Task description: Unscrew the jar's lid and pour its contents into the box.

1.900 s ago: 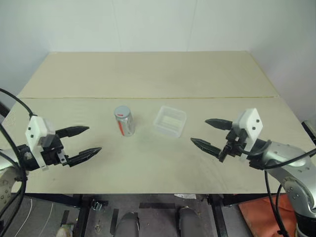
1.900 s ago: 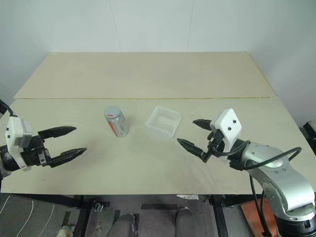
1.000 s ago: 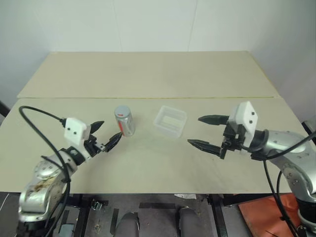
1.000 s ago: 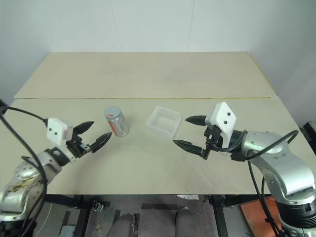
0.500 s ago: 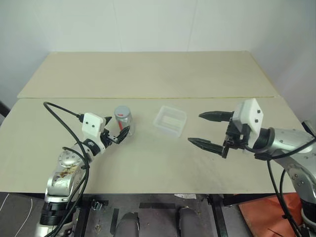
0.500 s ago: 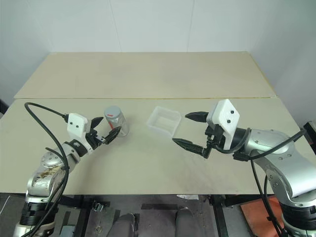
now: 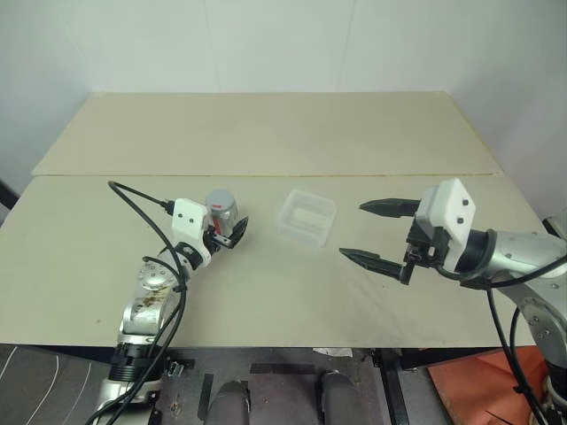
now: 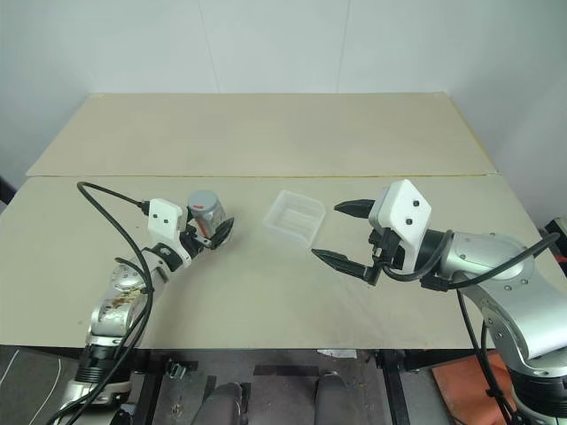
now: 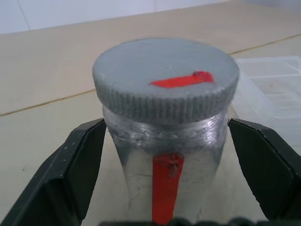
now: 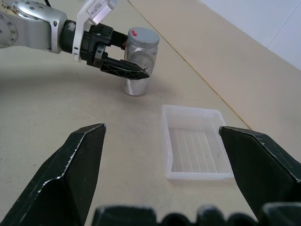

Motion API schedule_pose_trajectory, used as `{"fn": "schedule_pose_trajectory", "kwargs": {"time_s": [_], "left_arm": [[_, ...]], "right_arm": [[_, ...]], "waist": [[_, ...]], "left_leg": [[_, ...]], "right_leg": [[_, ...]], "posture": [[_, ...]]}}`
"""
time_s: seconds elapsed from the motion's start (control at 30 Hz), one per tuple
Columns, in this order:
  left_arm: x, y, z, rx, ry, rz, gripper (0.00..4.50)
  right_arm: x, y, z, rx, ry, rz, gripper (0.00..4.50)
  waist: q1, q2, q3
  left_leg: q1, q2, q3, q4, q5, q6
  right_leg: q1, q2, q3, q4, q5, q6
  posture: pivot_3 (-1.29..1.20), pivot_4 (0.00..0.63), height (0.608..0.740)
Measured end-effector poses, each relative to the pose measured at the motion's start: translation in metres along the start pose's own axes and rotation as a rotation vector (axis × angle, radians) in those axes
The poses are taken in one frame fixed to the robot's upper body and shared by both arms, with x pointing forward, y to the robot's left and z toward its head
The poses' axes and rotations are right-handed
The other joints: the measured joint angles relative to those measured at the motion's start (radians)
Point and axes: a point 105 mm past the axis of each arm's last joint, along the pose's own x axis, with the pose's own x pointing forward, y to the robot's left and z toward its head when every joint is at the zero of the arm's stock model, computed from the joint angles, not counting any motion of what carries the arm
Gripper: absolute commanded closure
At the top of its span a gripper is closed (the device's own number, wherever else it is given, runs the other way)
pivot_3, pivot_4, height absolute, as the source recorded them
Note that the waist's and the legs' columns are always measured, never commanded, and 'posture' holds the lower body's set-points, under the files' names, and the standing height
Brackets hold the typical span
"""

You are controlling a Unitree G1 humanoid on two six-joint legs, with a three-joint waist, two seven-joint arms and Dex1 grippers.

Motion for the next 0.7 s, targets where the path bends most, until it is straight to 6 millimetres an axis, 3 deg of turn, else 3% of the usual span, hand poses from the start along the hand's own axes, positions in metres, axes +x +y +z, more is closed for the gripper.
{"fn": "schedule_pose_trajectory", "kwargs": {"time_s": [0.33,0.43,0.63,0.7], "left_arm": [[0.010,0.002,-0.001,0.007,-0.028,0.061,0.04],[0.011,0.001,-0.004,0.011,-0.025,0.066,0.58],[0.014,0.001,-0.004,0.015,-0.026,0.056,2.52],[0.014,0.001,-0.004,0.019,-0.025,0.050,2.58]], "right_arm": [[-0.004,-0.003,0.004,-0.026,0.003,-0.016,0.00],[-0.005,-0.002,0.005,-0.030,0.002,-0.015,0.00],[-0.004,0.000,0.007,-0.038,-0.003,-0.011,0.00],[-0.004,0.000,0.007,-0.038,-0.005,-0.012,0.00]], "waist": [[0.001,0.000,0.000],[0.001,0.000,0.000],[0.001,0.000,0.000],[0.001,0.000,0.000]], "left_leg": [[0.000,0.000,0.000,0.000,0.000,0.000],[0.000,0.000,0.000,0.000,0.000,0.000],[0.000,0.000,0.000,0.000,0.000,0.000],[0.000,0.000,0.000,0.000,0.000,0.000]], "right_leg": [[0.000,0.000,0.000,0.000,0.000,0.000],[0.000,0.000,0.000,0.000,0.000,0.000],[0.000,0.000,0.000,0.000,0.000,0.000],[0.000,0.000,0.000,0.000,0.000,0.000]], "posture": [[0.00,0.150,0.740],[0.00,0.150,0.740],[0.00,0.150,0.740],[0.00,0.150,0.740]]}}
